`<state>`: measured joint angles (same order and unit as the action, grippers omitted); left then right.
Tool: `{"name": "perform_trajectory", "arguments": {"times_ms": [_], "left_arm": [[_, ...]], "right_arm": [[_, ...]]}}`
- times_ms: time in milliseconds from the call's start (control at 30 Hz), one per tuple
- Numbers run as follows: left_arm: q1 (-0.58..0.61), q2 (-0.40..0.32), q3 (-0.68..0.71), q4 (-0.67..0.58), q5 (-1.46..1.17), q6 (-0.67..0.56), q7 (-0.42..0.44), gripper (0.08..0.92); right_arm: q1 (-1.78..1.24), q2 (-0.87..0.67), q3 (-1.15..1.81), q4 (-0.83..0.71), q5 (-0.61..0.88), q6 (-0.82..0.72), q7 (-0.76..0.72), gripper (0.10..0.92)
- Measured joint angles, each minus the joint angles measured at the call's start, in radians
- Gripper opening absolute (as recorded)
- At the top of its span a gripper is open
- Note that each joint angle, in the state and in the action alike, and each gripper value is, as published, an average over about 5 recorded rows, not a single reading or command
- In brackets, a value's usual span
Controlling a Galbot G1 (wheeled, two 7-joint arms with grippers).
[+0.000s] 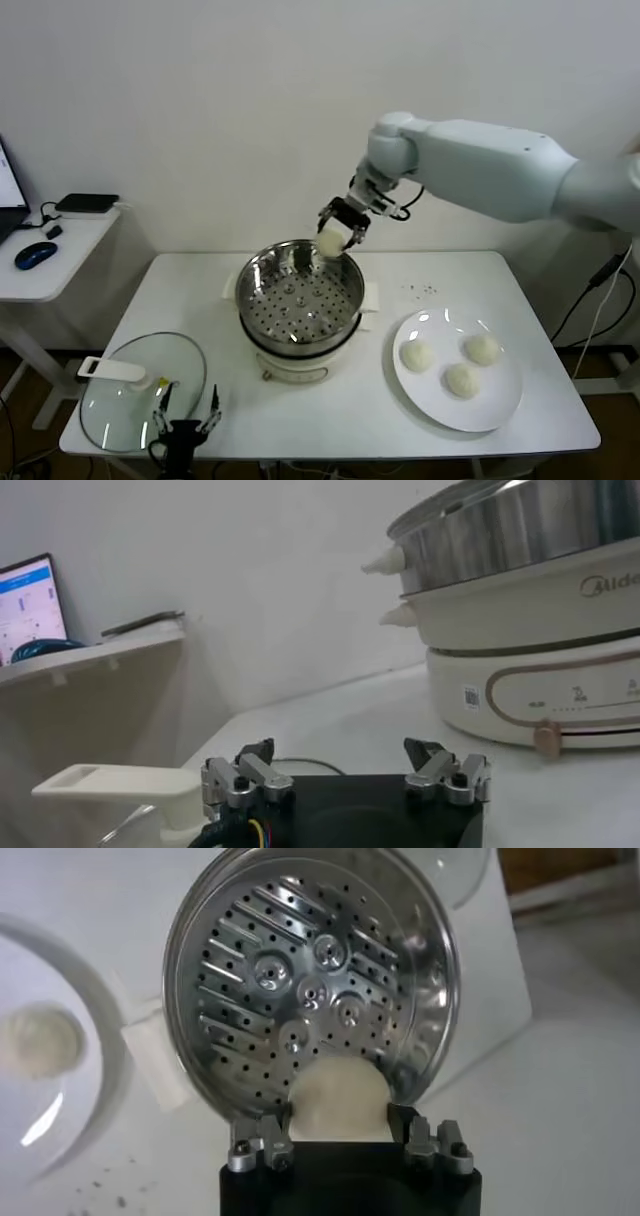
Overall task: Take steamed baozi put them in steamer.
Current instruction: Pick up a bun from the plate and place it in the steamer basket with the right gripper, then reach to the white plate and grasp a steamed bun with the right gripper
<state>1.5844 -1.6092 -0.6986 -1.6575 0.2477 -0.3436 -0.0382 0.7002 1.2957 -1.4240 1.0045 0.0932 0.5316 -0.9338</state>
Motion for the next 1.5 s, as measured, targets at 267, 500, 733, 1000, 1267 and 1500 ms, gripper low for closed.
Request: {"name": "perform_trajectory", "arguments": {"times_ms": [267, 500, 733, 1000, 1267, 1500], "left_arm": [[-0.002, 0.000, -0.003, 0.002, 0.000, 0.000, 0.000, 0.823], [-0.008, 0.000, -0.003, 0.009, -0.001, -0.001, 0.000, 0.823], [-0.014, 0.000, 0.000, 0.011, -0.001, -0.001, 0.000, 0.823], [-0.013, 0.000, 0.001, 0.008, 0.000, -0.001, -0.001, 0.823], [-0.002, 0.000, -0.005, -0.006, 0.000, -0.001, -0.001, 0.823], [0.007, 0.000, -0.010, -0.013, 0.000, -0.002, -0.001, 0.823]], "right_arm": [[-0.099, 0.112, 0.048, -0.164, -0.127, 0.163, 0.011, 0.648], [-0.160, 0.169, 0.073, -0.256, -0.199, 0.237, 0.010, 0.649], [-0.198, 0.209, 0.100, -0.318, -0.250, 0.270, 0.028, 0.755], [-0.204, 0.221, 0.110, -0.338, -0.254, 0.287, 0.052, 0.821], [-0.113, 0.169, 0.030, -0.290, -0.078, 0.234, 0.007, 0.823], [0.036, 0.042, -0.162, -0.154, 0.187, 0.017, -0.020, 0.823]]}}
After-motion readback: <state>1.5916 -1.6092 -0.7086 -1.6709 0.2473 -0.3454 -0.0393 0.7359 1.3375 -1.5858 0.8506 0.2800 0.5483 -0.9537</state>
